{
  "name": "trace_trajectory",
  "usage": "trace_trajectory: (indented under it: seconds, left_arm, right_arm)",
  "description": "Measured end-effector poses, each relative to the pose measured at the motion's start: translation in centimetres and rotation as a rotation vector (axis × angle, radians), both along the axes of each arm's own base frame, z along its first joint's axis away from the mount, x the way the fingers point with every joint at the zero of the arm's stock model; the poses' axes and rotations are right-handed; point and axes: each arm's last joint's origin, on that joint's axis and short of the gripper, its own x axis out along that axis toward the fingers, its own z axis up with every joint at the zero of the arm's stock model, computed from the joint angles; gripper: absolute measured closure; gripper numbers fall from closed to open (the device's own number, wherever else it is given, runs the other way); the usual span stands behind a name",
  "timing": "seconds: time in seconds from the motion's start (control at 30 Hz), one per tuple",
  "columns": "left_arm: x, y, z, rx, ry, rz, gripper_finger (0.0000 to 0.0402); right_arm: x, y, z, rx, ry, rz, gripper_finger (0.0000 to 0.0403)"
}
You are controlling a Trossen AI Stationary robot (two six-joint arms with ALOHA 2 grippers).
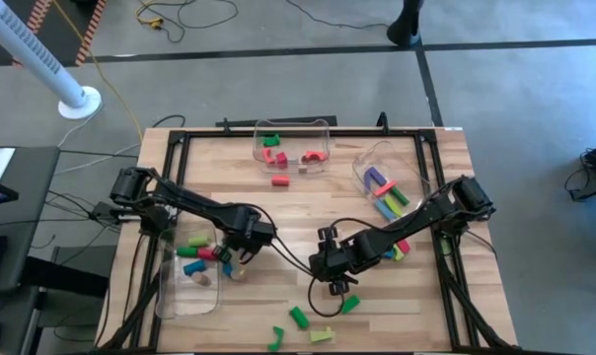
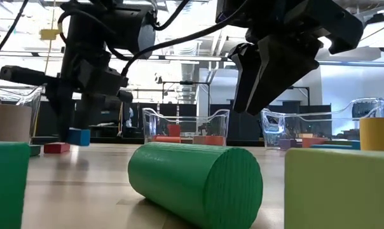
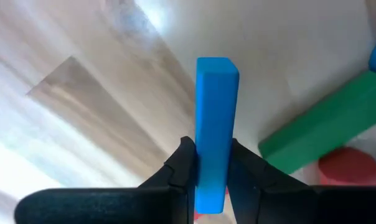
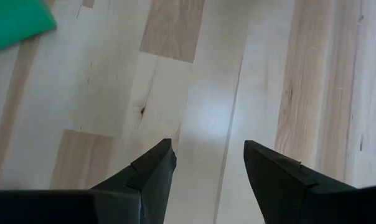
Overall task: Sort blocks by size
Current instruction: Put the light blue rectangular block into the right transparent bin
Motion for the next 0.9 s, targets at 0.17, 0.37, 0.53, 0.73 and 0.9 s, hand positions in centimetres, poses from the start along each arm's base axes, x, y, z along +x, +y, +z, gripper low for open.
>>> trace_trajectory:
  seconds: [0.17, 0.37, 0.53, 0.73, 0.9]
  left_arm:
    - [0.3, 0.0, 1.3, 0.009, 0.017, 0.003, 0.0344]
    - [0.9, -0.1, 3.1, 0.027, 0.013, 0.005, 0.0343]
    - [0.7, 0.0, 5.9, 0.017, -0.084, 0.013, 0.0342]
    - [-0.8, 0.4, 10.6, 0.034, -0.327, 0.064, 0.0341]
    - [-2.3, 0.7, 14.3, -0.014, -0.595, 0.096, 0.0341]
  right_arm:
    - [0.0, -0.1, 0.0, 0.0, 0.0, -0.003, 0.0178]
    - [-0.5, -0.9, 1.0, -0.052, -0.005, -0.048, 0.0178]
    - [-1.6, -1.6, 3.7, -0.093, -0.072, -0.087, 0.0178]
    - [-3.6, -2.6, 7.8, -0.13, -0.191, -0.122, 0.0178]
    - [-5.2, -3.6, 11.1, -0.167, -0.318, -0.156, 0.0178]
